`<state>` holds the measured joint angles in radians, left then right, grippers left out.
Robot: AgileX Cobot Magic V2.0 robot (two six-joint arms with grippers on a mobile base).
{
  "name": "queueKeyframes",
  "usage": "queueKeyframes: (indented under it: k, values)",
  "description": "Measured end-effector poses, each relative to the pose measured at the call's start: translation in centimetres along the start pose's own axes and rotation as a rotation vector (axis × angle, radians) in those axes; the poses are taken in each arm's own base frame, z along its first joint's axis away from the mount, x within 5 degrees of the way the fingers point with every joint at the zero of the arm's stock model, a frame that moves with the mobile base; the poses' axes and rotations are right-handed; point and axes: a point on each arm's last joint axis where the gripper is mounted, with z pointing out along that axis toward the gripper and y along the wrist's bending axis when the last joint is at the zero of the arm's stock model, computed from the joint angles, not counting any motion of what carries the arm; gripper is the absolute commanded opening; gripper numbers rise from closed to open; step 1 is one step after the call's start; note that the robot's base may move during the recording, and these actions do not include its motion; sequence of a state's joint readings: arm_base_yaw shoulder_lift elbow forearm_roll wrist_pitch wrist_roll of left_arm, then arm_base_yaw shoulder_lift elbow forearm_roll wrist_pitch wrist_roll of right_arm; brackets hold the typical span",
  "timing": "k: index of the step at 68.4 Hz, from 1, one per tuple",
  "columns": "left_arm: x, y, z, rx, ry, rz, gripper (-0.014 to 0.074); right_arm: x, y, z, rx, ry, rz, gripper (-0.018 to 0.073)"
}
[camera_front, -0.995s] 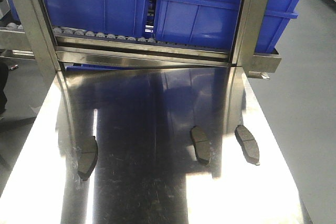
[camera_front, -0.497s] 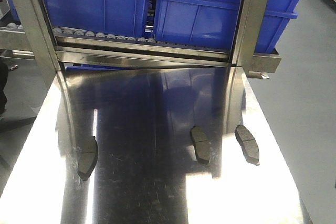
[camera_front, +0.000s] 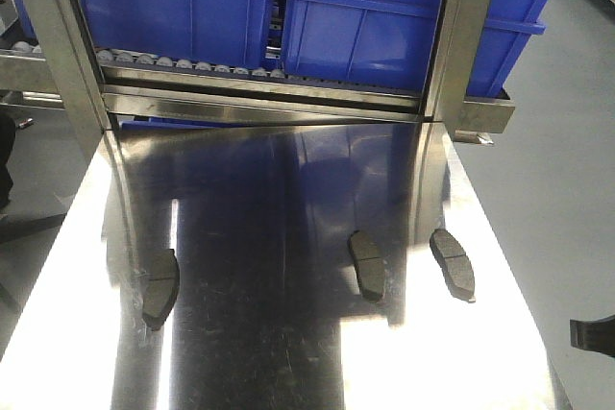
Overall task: Move and align brake pads A on conveyor
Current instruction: 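Move the right gripper down over the brake pad nearest the right arm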
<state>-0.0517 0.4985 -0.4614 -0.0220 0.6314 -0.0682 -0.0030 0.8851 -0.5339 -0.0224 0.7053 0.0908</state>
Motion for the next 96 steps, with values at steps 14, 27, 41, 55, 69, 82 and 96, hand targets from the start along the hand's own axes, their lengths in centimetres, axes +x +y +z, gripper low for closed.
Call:
queueKeyframes:
  k: [14,27,41,55,69,82,96]
  values:
    - [0.0,0.0,0.0,0.0,0.0,0.0,-0.0006,0.0,0.0,0.0,0.001,0.008,0.0,0.013]
    - [0.0,0.0,0.0,0.0,0.0,0.0,-0.0006,0.0,0.0,0.0,0.0,0.011,-0.02,0.034]
    - [0.0,0.0,0.0,0.0,0.0,0.0,-0.0006,0.0,0.1,0.0,-0.014,0.012,-0.049,0.046]
    - [0.0,0.0,0.0,0.0,0.0,0.0,-0.0006,-0.4,1.0,0.5,-0.107,0.018,-0.094,0.046]
    - [0.0,0.0,0.0,0.0,0.0,0.0,-0.0006,-2.9,1.8,1.8,-0.162,0.053,-0.126,0.046]
    - [0.0,0.0,0.0,0.0,0.0,0.0,-0.0006,-6.7,4.4,2.8,-0.203,0.051,-0.243,0.046]
    - [0.0,0.0,0.0,0.001,0.0,-0.001,-0.0006,-10.7,5.8,5.4,-0.14,0.112,-0.226,0.046]
